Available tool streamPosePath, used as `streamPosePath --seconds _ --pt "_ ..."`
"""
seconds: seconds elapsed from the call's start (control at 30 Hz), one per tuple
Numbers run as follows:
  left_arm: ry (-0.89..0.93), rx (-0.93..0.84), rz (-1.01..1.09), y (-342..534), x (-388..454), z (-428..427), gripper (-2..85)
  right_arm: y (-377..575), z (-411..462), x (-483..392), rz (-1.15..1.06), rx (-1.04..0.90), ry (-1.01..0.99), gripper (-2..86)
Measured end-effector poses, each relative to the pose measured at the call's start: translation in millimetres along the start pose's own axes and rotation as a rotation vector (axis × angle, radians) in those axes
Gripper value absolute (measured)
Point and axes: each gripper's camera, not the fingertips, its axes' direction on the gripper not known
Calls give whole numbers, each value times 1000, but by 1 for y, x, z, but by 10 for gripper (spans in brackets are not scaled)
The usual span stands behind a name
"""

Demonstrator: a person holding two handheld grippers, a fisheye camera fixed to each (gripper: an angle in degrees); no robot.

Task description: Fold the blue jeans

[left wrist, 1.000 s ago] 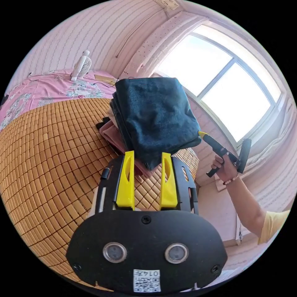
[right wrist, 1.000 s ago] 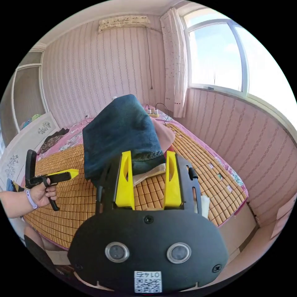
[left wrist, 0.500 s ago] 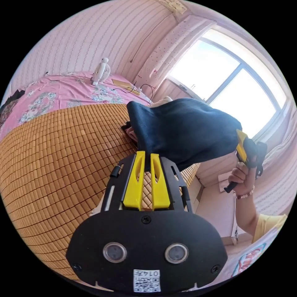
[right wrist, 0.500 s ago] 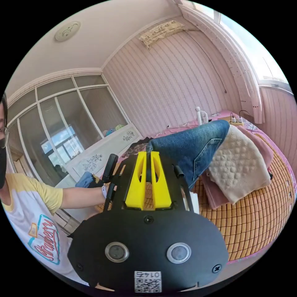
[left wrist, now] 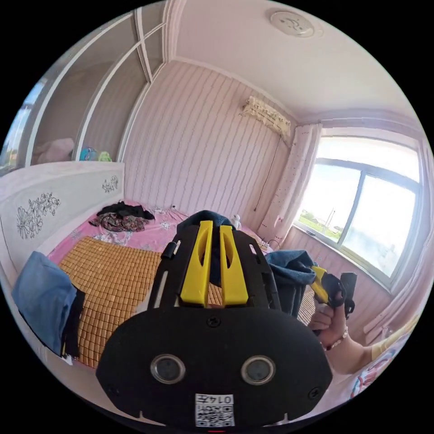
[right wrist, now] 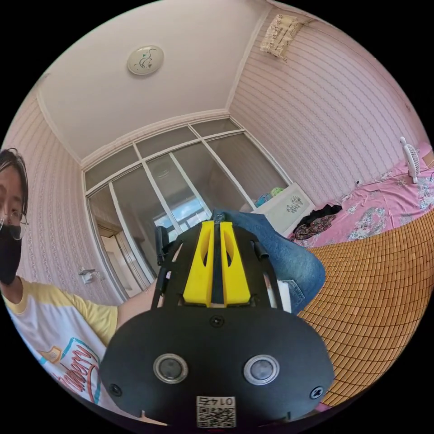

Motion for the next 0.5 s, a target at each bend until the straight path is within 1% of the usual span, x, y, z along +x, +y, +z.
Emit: streamPosePath --seconds 0.1,0.13,0.17,0.2,0.23,0.27,0.3,0.33,0.37,0.4,0.43,0.5 --pt "59 -18 116 -1 13 -4 7 18 0 3 -22 -62 60 2" --pt "72 -35 130 3 15 -1 8 31 -2 11 -11 -132 109 3" --pt "108 -84 154 16 18 7 11 50 -3 23 4 -231 190 5" --pt "156 -158 167 36 20 19 13 61 -3 30 15 -291 241 7" --pt "183 -198 164 49 20 26 15 86 -3 48 63 -425 339 10" --pt "235 -282 138 80 19 43 17 113 -1 68 112 -570 440 12" --pt "271 -374 85 120 14 63 19 128 -2 78 133 -645 491 13" --pt "277 -427 44 142 11 74 20 153 -8 94 171 -742 603 14" --pt "272 -568 -51 188 6 97 23 169 -20 102 203 -739 673 16" --pt "249 -711 -128 234 3 114 24 172 -26 104 222 -727 679 18" --pt "247 -726 -165 253 2 116 25 172 -36 106 265 -706 669 24" --pt "244 -687 -266 295 -2 106 30 163 -45 104 264 -650 668 35"
